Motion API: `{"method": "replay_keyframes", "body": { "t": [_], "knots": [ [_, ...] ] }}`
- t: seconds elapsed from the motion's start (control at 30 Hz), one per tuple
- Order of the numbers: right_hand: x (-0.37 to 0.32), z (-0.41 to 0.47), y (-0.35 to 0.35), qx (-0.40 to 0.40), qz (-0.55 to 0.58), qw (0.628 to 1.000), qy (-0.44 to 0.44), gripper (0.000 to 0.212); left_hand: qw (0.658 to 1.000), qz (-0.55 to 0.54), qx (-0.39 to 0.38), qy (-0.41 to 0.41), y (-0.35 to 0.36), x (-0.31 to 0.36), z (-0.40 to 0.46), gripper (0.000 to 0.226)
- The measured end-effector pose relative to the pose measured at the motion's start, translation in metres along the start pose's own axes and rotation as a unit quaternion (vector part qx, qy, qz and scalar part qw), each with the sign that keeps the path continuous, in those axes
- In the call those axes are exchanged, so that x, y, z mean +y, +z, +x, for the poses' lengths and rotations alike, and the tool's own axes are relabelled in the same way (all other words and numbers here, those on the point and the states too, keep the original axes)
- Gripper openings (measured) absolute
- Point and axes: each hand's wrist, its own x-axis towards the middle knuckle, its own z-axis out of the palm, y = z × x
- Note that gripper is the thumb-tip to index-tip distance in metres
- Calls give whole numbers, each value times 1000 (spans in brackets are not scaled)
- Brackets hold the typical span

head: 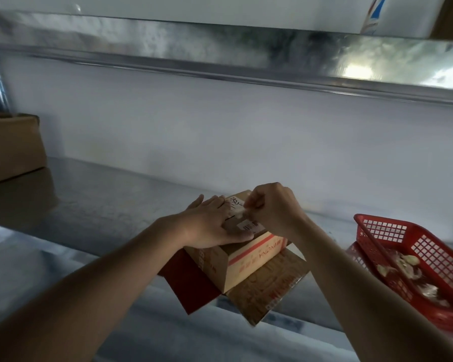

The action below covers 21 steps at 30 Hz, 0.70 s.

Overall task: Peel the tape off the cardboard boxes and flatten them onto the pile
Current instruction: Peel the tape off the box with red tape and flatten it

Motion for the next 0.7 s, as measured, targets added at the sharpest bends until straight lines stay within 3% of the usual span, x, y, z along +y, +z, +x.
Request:
{"method": "replay_keyframes", "body": {
  "t": [0.1, 0.2, 0.3, 0.37, 0.47, 0.53, 0.6, 0.7],
  "knots": [
    [11, 2, -7, 44, 142, 985, 83, 13, 1000, 13, -22, 15, -5, -3, -2, 121],
    [23, 1, -11, 90, 279, 940, 174, 14, 998, 20, -56, 20, -10, -7, -5, 118],
    [34, 0, -10, 120, 292, 927, 204, 15, 997, 33, -70, 23, -12, -4, -6, 115],
    [34, -2, -5, 127, 289, 933, 172, 22, 996, 41, -73, 21, -13, -1, -4, 113],
    [30, -1, -2, 112, 304, 945, 39, 43, 996, 34, -79, 9, -14, 1, -3, 112],
    [26, -2, -4, 58, 236, 968, -69, 36, 997, 22, -80, 2, -15, 2, -3, 110],
    [26, -2, -6, 14, 78, 985, -153, 21, 997, 15, -76, 14, -16, 3, -2, 106],
    [26, -5, -7, -44, -5, 985, -167, 16, 997, 4, -72, 36, -13, 3, -3, 101]
  ]
}}
